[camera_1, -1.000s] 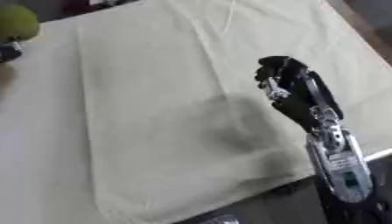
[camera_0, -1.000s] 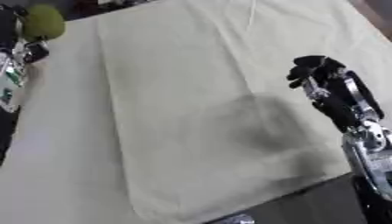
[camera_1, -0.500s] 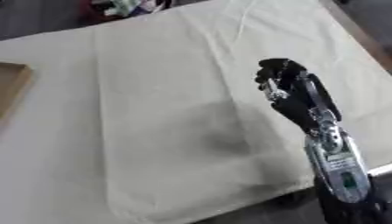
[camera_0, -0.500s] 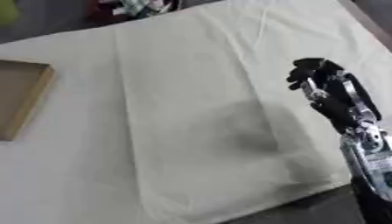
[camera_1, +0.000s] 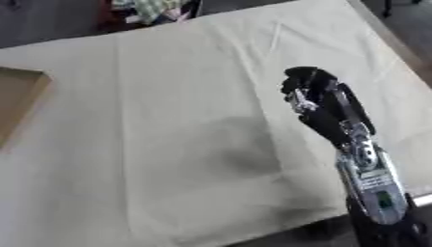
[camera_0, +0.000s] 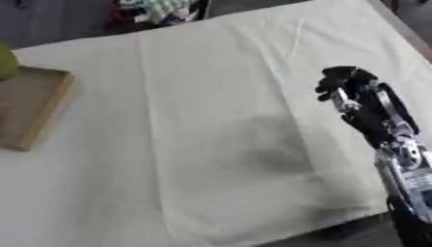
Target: Pick up objects on the table and place them in the box.
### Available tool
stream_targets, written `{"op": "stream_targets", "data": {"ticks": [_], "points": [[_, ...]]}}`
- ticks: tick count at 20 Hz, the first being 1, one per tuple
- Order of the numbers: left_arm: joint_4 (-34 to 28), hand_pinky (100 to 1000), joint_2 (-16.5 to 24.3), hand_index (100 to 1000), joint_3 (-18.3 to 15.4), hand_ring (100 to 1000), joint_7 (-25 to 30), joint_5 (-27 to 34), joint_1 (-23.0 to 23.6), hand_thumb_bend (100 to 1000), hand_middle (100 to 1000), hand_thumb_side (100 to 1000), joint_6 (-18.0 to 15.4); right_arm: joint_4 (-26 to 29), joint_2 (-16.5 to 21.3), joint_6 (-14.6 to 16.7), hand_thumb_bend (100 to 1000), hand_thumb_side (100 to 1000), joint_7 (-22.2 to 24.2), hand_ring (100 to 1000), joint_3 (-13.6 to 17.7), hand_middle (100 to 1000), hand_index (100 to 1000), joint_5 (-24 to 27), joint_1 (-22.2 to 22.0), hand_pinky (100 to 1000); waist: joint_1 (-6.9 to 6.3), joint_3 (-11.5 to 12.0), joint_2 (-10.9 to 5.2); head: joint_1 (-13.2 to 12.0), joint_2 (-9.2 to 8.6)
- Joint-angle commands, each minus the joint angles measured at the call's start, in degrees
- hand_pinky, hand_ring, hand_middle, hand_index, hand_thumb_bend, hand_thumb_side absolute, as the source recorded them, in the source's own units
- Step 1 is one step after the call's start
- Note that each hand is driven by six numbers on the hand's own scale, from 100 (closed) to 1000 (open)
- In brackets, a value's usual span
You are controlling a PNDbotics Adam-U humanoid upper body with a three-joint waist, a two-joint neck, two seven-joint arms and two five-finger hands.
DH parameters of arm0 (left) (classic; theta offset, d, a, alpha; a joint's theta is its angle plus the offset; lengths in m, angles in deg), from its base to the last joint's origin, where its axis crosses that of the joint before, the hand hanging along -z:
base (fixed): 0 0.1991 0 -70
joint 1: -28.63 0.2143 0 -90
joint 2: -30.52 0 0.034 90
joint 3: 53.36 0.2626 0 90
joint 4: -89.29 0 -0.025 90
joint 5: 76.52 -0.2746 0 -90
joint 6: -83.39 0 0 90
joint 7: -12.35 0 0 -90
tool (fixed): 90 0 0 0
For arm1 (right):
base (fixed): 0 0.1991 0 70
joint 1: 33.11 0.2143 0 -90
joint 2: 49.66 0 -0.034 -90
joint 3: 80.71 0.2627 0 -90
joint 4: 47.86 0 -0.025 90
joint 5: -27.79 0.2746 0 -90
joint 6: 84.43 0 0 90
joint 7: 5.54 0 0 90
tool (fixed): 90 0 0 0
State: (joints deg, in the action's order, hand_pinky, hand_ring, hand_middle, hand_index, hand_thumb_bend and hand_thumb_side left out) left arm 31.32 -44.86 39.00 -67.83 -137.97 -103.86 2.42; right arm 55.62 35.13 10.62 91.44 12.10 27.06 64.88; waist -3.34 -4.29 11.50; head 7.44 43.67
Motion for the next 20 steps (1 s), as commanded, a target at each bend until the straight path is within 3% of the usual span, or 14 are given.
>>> {"op": "stream_targets", "data": {"ticks": [1,5,8,10,13,17,20], "points": [[0.15,675,1.5,797,-0.83,630,1.41,-1.72,-0.07,539,642,320,-0.3,0.5,0.79,0.25,100,457,-0.2,647,0.33,588,728,0.38,0.18,613,0.26,0.24,-1.12,-0.38,-0.39],[-0.41,706,1.47,842,-2.09,673,1.03,-1.46,1.53,711,702,474,0.29,0.42,0.76,0.29,100,458,-0.27,647,0.36,588,728,0.3,-0.11,613,0.55,0.86,-1.2,-0.84,-0.19],[-3.67,702,1.74,840,-3.41,665,-1.01,0.99,3.4,704,698,512,1.11,0.38,0.72,0.3,100,459,-0.22,647,0.32,588,728,0.31,-0.16,613,0.78,1.47,-1.28,-1.1,-0.09],[-7.36,695,1.88,832,-4.27,653,-2.79,3.96,5.27,671,686,520,1.73,0.35,0.73,0.31,100,460,-0.23,646,0.36,588,728,0.31,-0.25,613,0.94,1.9,-1.33,-1.35,-0.04],[-14.13,674,1.56,800,-5.62,619,-5.99,9.82,8.64,546,646,541,2.94,0.22,0.71,0.28,100,461,-0.31,648,0.41,587,728,0.3,-0.39,612,1.15,2.5,-1.43,-2.22,-0.04],[-24.26,647,-0.13,761,-7.37,581,-11.05,21.14,14.1,424,601,560,3.88,0.17,0.71,0.3,100,462,-0.23,653,0.36,587,728,0.34,-0.46,612,1.39,3.15,-1.56,-4.14,-0.31],[-31.1,618,-2.24,716,-8.3,541,-15.41,30.4,17.7,232,552,603,2.81,0.13,0.65,0.29,100,463,-0.16,653,0.31,587,728,0.37,-0.5,612,1.64,3.49,-1.73,-5.53,-0.4]]}}
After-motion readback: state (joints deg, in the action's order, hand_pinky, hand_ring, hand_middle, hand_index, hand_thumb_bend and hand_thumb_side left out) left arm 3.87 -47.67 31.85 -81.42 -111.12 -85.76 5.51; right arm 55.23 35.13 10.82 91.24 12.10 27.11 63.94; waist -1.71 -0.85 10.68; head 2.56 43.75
